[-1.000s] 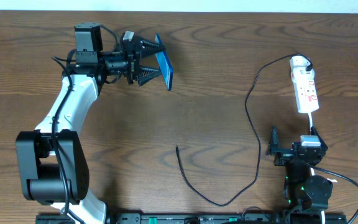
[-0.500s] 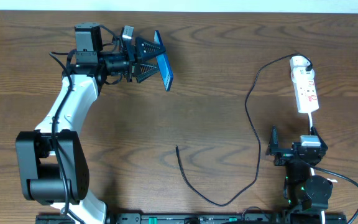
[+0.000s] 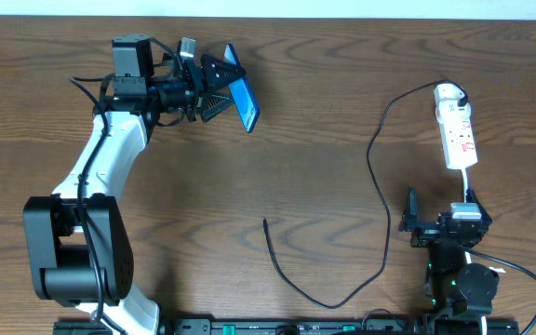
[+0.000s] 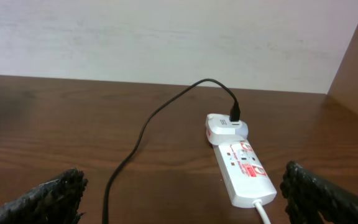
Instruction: Plug charger to phone and switch on socket
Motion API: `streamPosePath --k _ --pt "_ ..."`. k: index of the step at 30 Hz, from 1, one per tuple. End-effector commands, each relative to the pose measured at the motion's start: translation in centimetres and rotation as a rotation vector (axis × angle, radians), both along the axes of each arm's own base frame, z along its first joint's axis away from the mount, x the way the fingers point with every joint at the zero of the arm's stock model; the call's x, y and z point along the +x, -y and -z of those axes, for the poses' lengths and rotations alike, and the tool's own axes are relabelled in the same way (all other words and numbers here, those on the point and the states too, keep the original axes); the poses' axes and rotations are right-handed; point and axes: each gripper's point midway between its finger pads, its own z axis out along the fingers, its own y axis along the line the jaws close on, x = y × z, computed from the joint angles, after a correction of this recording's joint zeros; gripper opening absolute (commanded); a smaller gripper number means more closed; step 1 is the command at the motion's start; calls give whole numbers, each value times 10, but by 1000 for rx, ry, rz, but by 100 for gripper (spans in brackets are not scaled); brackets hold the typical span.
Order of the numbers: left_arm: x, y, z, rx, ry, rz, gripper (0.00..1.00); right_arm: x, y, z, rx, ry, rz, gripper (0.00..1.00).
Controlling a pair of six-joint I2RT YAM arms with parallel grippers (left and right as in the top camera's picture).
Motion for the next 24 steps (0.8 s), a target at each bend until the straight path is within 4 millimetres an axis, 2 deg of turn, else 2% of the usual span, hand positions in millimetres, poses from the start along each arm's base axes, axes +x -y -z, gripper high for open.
streamPosePath --k 1,6,8,11,19,24 --pt "1 -3 -11 -1 14 -20 7 0 -1 5 -12 -21 -3 99" --pt "1 -3 -10 -4 -1 -28 7 0 -1 7 -12 -27 -3 99" --pt "4 -4 -9 -5 -29 -52 7 0 -1 -2 -14 8 -3 99" --pt "5 -5 -8 -6 -48 -69 7 0 0 -3 -15 13 -1 99" --pt "10 -5 -15 -31 -48 -87 7 -2 -11 -49 11 202 -61 99" --pt "16 -8 -17 -53 -90 -132 7 -4 -25 -54 102 218 -148 99"
